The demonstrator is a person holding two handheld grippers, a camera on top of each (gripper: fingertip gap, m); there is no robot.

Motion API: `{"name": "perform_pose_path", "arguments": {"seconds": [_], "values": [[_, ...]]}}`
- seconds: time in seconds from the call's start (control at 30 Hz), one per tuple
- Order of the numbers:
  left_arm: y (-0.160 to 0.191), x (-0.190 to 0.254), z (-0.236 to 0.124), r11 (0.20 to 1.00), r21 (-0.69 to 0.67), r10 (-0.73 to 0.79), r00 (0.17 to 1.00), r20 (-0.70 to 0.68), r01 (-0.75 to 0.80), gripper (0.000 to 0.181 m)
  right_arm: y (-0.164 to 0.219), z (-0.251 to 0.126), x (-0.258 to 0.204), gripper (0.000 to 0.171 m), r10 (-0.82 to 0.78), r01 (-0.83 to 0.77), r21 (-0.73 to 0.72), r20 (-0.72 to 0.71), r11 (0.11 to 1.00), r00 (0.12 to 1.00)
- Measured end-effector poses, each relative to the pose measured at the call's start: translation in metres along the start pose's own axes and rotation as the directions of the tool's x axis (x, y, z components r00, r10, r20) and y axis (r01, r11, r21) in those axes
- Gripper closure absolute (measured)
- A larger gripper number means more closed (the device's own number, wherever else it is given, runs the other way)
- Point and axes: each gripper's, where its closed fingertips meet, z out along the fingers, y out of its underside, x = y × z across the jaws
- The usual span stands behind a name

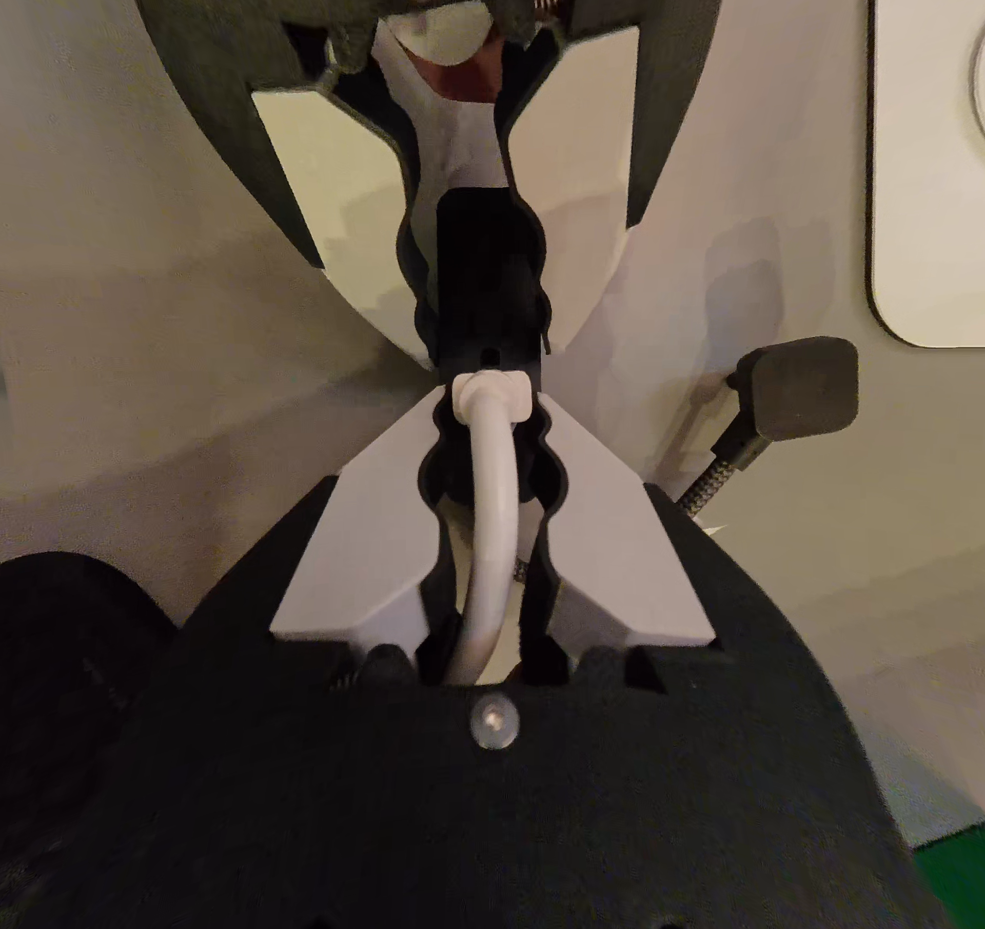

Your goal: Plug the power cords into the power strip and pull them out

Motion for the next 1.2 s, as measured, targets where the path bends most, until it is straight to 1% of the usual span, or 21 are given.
{"name": "perform_pose_path", "arguments": {"seconds": [0.1,0.23,0.4,0.47,0.53,0.6,0.63,0.73,0.8,0.87,0.9,0.97,1.03,1.07,1.2], "values": [[-0.0031,-0.0030,-0.0061,0.998,0.054,-0.028,1.000,0.004,0.028,0.140,-0.0014,0.0007,0.0010,0.148,0.033,-0.032,0.017,-0.006,0.999,0.999],[-0.0008,-0.0010,-0.0030,0.995,0.074,-0.058,0.997,-0.050,0.062,0.143,-0.0017,0.0008,0.0014,0.148,0.026,-0.026,0.018,-0.018,1.000,0.999],[0.0005,-0.0012,-0.0012,0.993,0.066,-0.086,0.990,-0.116,0.094,0.141,-0.0023,-0.0002,0.0018,0.148,-0.110,0.107,-0.041,-0.079,0.993,0.991],[0.0003,-0.0016,-0.0010,0.994,0.060,-0.080,0.990,-0.115,0.087,0.142,-0.0027,-0.0012,0.0023,0.148,-0.161,0.153,-0.067,-0.133,0.986,0.978],[-0.0005,-0.0039,-0.0007,0.996,0.050,-0.064,0.994,-0.085,0.069,0.142,-0.0035,-0.0025,0.0042,0.148,-0.239,0.222,-0.106,-0.199,0.969,0.950],[-0.0001,-0.0035,0.0000,0.997,0.044,-0.058,0.994,-0.095,0.062,0.141,-0.0031,-0.0024,0.0039,0.149,-0.203,0.188,-0.094,-0.179,0.978,0.963],[0.0003,-0.0037,0.0005,0.997,0.038,-0.063,0.993,-0.098,0.067,0.141,-0.0033,-0.0021,0.0043,0.149,-0.156,0.148,-0.069,-0.149,0.987,0.976],[0.0018,-0.0047,0.0020,0.996,0.042,-0.079,0.992,-0.098,0.083,0.141,-0.0040,-0.0011,0.0072,0.150,0.064,-0.064,0.045,-0.003,0.997,0.998],[0.0020,-0.0051,0.0026,0.996,0.040,-0.081,0.992,-0.098,0.086,0.141,-0.0050,-0.0015,0.0082,0.149,0.192,-0.204,0.094,0.124,0.974,0.974],[0.0020,-0.0055,0.0030,0.996,0.036,-0.078,0.993,-0.087,0.081,0.141,-0.0052,-0.0018,0.0084,0.148,0.201,-0.217,0.090,0.157,0.972,0.967],[0.0022,-0.0057,0.0031,0.996,0.034,-0.080,0.993,-0.084,0.083,0.141,-0.0054,-0.0018,0.0086,0.149,0.187,-0.201,0.088,0.148,0.976,0.971],[0.0021,-0.0059,0.0033,0.995,0.034,-0.086,0.993,-0.084,0.089,0.141,-0.0059,-0.0021,0.0075,0.150,0.099,-0.102,0.056,0.056,0.993,0.994],[0.0018,-0.0053,0.0033,0.996,0.028,-0.080,0.992,-0.096,0.083,0.140,-0.0049,-0.0030,0.0058,0.149,-0.097,0.093,-0.056,-0.069,0.994,0.993],[0.0015,-0.0045,0.0028,0.997,0.028,-0.063,0.993,-0.097,0.066,0.140,-0.0049,-0.0043,0.0042,0.149,-0.146,0.136,-0.092,-0.106,0.986,0.984],[-0.0007,-0.0025,0.0025,0.999,0.031,-0.030,0.996,-0.081,0.033,0.140,-0.0046,-0.0074,0.0004,0.149,-0.238,0.215,-0.122,-0.224,0.969,0.945]]}}
